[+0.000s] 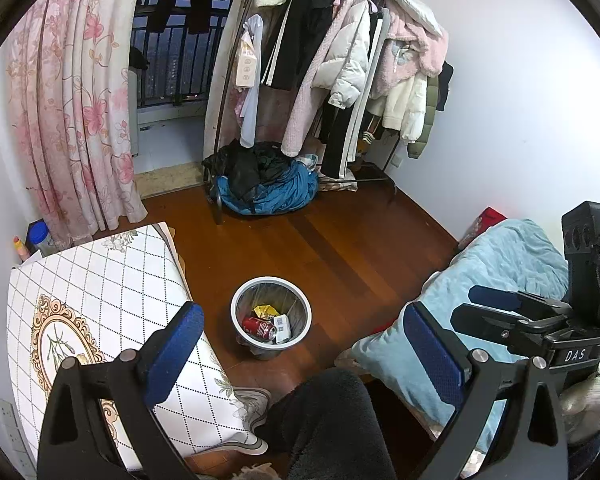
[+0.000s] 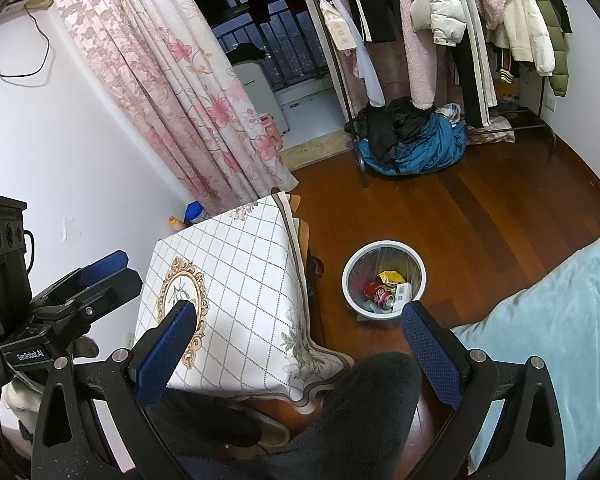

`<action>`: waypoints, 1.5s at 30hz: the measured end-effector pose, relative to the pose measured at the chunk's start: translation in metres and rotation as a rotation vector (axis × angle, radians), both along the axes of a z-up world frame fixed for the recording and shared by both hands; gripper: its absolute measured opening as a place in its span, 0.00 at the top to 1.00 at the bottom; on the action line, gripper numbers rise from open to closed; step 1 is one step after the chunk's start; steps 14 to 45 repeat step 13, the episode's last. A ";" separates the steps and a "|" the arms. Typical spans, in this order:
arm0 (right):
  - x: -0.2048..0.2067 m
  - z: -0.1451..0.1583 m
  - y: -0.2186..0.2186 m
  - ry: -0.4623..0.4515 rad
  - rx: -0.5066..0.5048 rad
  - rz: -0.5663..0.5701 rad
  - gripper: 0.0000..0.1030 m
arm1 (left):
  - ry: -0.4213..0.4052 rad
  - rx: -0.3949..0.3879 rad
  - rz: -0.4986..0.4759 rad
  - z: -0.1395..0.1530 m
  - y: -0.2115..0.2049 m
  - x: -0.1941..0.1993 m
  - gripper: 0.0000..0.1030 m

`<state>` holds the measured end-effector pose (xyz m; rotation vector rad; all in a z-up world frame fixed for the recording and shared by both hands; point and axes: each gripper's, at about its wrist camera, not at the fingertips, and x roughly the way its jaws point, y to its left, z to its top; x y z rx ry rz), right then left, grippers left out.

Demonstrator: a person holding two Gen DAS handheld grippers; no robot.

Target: Collect trash

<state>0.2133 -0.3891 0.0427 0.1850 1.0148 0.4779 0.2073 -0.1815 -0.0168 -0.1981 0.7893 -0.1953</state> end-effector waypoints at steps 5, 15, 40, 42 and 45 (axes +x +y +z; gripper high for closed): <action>-0.001 0.000 0.001 0.001 0.000 0.005 0.00 | -0.001 0.000 0.003 0.000 -0.001 0.000 0.01; 0.000 0.000 0.002 0.007 -0.003 0.016 0.00 | -0.003 -0.013 0.004 0.004 -0.007 -0.003 0.01; 0.000 0.000 0.002 0.007 -0.003 0.016 0.00 | -0.003 -0.013 0.004 0.004 -0.007 -0.003 0.01; 0.000 0.000 0.002 0.007 -0.003 0.016 0.00 | -0.003 -0.013 0.004 0.004 -0.007 -0.003 0.01; 0.000 0.000 0.002 0.007 -0.003 0.016 0.00 | -0.003 -0.013 0.004 0.004 -0.007 -0.003 0.01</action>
